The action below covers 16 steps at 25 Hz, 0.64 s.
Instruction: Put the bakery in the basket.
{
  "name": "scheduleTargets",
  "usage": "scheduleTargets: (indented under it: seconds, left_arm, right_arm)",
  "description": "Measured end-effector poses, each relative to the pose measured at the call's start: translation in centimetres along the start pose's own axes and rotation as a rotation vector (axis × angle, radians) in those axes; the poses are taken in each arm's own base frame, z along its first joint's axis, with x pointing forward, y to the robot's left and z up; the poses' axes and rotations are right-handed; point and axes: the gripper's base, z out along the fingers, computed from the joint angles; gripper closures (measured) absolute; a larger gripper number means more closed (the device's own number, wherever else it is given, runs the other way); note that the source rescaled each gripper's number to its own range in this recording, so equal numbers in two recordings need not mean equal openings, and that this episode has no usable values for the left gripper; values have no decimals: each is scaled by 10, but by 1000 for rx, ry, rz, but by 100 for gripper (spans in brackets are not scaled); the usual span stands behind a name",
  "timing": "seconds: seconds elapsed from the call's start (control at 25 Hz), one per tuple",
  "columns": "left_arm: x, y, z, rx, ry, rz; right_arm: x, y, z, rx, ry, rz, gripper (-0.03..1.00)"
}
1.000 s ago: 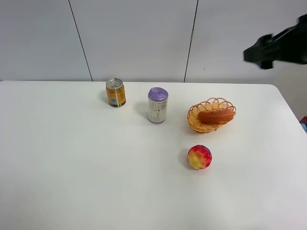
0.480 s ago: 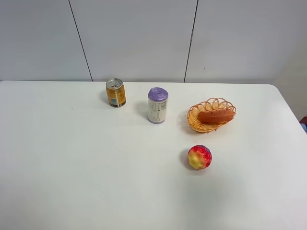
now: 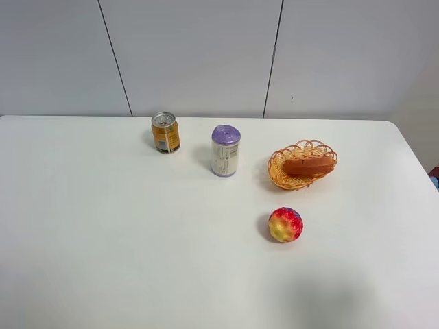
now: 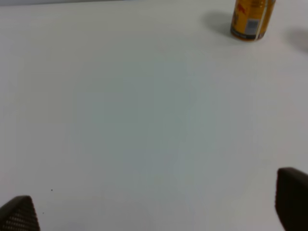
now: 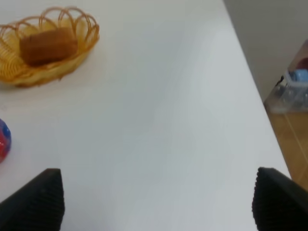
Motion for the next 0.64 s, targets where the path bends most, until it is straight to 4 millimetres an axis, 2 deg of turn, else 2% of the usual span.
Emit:
scheduleTargets:
  seconds: [0.64]
  left_arm:
    - [0, 0, 0, 0, 0, -1]
  right_arm:
    - [0, -1, 0, -88, -13, -41, 46]
